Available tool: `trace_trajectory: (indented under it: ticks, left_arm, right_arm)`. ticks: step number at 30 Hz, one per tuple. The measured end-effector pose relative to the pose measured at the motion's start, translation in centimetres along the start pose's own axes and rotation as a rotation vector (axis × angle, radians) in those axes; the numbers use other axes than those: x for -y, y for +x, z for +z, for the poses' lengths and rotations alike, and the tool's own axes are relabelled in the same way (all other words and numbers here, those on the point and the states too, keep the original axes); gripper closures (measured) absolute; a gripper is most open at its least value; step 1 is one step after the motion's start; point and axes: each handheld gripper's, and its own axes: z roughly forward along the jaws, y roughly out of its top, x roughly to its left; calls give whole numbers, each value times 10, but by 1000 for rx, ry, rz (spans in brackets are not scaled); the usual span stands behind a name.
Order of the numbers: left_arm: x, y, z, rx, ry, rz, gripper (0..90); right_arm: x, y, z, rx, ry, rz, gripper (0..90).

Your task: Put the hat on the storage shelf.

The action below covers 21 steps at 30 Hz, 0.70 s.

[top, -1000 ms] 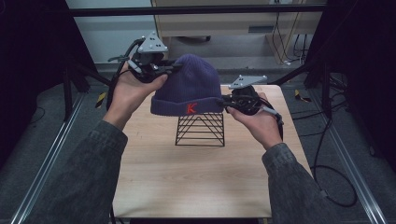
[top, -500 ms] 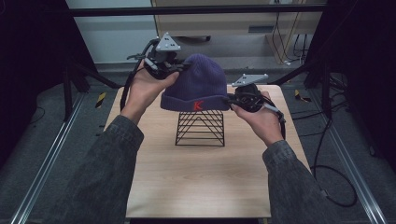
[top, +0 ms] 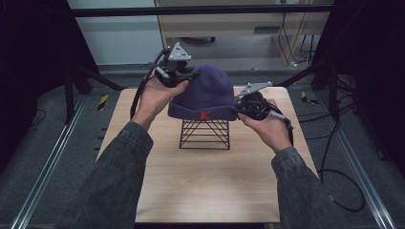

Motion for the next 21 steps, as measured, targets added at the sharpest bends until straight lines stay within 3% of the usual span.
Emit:
trace_trajectory:
  ticks: [8, 21]
  left_arm:
    - [5, -3, 4, 7, 14, 12, 793]
    - [18, -1, 1, 14, 2, -8, 793]
  right_arm:
    - [8, -1, 4, -3, 15, 11, 764]
    - [8, 4, 3, -8, 21, -5, 762]
